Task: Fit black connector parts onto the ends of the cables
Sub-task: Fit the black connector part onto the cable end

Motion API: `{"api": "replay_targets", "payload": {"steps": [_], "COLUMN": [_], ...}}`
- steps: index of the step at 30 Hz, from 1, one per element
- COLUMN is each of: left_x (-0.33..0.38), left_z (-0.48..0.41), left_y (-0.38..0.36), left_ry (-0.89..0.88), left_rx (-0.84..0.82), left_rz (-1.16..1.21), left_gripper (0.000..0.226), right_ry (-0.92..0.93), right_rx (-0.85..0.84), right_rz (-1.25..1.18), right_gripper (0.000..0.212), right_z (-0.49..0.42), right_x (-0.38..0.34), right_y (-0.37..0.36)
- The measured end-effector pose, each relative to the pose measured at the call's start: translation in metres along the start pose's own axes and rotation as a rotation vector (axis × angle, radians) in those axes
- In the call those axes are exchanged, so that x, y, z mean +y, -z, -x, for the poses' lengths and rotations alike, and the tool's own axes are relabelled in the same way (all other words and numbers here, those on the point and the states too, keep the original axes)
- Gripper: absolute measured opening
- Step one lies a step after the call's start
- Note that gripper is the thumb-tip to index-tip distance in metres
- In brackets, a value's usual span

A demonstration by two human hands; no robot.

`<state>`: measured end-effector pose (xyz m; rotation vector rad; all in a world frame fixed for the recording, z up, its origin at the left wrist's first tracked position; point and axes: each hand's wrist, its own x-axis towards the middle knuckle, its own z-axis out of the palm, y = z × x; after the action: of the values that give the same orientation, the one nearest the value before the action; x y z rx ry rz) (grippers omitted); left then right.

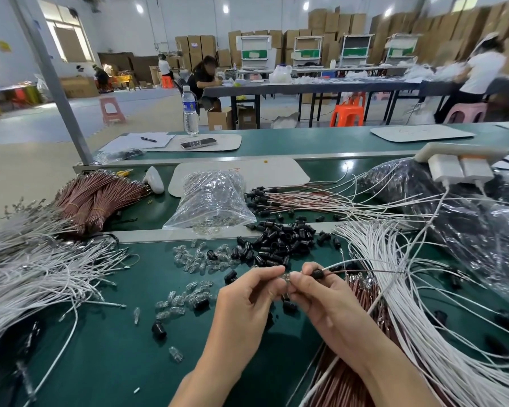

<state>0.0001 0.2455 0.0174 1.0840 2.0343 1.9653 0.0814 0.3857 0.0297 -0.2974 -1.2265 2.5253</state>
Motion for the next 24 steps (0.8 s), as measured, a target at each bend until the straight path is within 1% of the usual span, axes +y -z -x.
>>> {"api": "replay_targets", "payload": {"steps": [4,7,9,12,16,19,24], "left_x": [-0.002,-0.005,-0.006,-0.007,-0.005,-0.005,-0.005], "left_z": [0.0,0.0,0.0,-0.002,-0.002,-0.001,0.0], "left_y": [-0.002,-0.001,0.002,0.006,0.008,0.01,0.008], "left_ry": [-0.003,-0.01,-0.034,-0.136,-0.218,-0.249,-0.251], "left_rx": [0.023,0.016,-0.009,-0.057,-0.075,-0.07,-0.09], "left_rz": [0.029,-0.005,-0.083,-0.284,-0.443,-0.509,-0.514], "left_gripper": [0.022,0.022,0.024,0.028,0.011,0.013,0.015], "right_ry": [-0.018,-0.037,-0.045,-0.044,-0.072,-0.093,-0.076], "right_rx": [0.009,-0.004,-0.006,-0.006,-0.008,-0.012,0.043], "right_rz": [0.007,0.01,0.018,0.045,0.049,0.039,0.075], "right_gripper": [0.013,0.013,0.014,0.014,0.012,0.017,0.023], "right_z": [-0.002,-0.002,-0.002,-0.003,-0.002,-0.002,-0.003], "right_x": [0.003,0.002,0.002,0.003,0.003,0.003,0.005], "right_y": [0.002,0.004,0.003,0.001,0.0,-0.001,0.001]}}
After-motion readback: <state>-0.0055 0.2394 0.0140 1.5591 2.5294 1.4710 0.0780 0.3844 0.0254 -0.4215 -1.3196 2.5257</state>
